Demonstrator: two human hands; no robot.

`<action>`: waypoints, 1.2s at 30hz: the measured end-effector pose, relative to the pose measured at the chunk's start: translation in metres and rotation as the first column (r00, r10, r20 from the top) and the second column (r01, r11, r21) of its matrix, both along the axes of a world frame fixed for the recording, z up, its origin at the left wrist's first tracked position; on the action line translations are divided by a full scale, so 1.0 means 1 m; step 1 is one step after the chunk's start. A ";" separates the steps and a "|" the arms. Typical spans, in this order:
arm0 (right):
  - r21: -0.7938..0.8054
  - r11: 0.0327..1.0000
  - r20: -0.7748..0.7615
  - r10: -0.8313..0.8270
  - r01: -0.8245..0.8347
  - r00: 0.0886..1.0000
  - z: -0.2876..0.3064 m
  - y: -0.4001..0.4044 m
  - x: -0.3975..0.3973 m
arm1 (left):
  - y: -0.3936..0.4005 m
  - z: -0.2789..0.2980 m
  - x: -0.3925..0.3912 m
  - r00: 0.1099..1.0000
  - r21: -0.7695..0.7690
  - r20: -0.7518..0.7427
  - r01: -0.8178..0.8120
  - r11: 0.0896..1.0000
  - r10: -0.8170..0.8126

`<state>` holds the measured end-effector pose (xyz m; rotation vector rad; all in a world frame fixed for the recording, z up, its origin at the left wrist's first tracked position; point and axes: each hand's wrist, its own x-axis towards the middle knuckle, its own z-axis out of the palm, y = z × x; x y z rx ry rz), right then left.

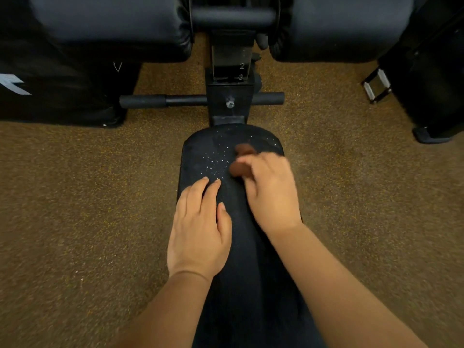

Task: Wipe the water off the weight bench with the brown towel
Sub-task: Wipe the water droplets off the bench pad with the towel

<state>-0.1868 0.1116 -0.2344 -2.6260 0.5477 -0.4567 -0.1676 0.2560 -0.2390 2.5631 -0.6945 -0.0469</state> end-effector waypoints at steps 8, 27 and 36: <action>-0.029 0.991 -0.059 -0.131 0.130 0.990 0.004 -0.059 -0.033 | -0.001 0.000 -0.001 1.000 0.008 0.000 -0.017 1.000 0.017; -0.012 0.999 -0.026 -0.034 0.033 0.999 0.001 -0.018 0.004 | -0.001 -0.001 0.000 1.000 0.015 0.012 -0.007 1.000 0.007; -0.090 0.993 -0.070 -0.087 0.081 0.994 0.006 -0.068 0.013 | -0.001 0.001 0.000 1.000 0.020 0.008 -0.008 1.000 0.008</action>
